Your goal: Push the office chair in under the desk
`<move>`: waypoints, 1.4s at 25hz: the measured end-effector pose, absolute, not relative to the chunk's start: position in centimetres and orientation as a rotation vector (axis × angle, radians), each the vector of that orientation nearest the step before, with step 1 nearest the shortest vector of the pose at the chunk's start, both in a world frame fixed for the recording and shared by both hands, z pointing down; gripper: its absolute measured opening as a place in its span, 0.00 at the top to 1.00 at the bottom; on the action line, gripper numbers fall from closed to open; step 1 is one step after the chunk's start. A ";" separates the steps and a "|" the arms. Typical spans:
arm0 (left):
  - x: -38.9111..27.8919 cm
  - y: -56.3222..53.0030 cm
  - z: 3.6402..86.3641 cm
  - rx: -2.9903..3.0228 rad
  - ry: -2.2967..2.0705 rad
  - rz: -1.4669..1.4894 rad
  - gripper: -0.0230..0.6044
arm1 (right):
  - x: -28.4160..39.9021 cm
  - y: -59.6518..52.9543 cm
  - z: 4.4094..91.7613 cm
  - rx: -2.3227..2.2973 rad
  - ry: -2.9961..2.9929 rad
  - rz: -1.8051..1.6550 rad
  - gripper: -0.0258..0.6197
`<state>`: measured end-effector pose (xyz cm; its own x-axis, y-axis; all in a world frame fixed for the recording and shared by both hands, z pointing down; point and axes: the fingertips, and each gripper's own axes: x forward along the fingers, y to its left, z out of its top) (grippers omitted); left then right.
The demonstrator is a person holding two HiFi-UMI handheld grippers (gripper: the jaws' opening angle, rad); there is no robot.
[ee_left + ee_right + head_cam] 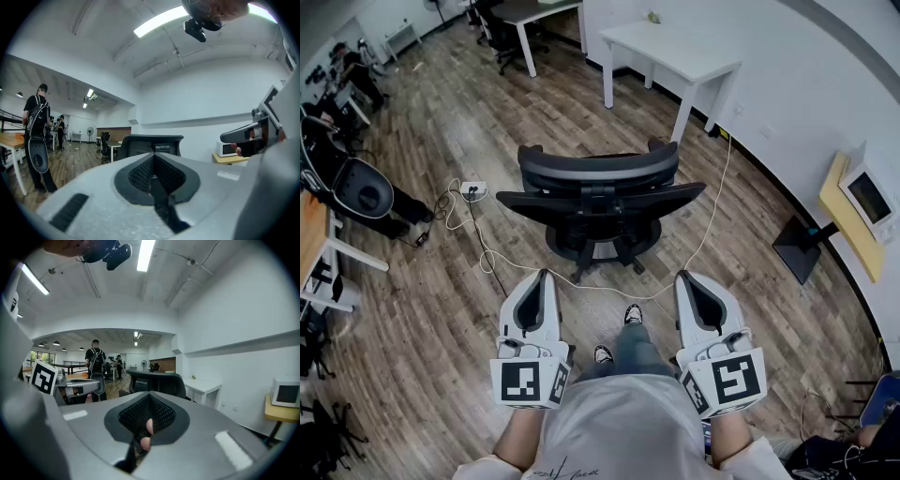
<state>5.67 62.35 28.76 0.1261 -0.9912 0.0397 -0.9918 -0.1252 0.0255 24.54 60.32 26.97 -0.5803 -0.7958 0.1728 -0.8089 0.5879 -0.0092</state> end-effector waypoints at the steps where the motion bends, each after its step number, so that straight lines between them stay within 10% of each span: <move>1: 5.8 62.1 28.7 2.326 -2.048 0.013 0.96 | 24.5 60.1 27.0 1.348 -2.666 0.127 0.94; 22: 4.8 54.7 30.3 2.488 -2.041 0.366 0.97 | 23.4 52.4 27.8 1.201 -2.687 0.068 0.94; 35: 2.0 49.1 37.0 2.538 -1.938 1.225 0.84 | 22.9 46.9 33.0 0.958 -2.472 -0.165 0.85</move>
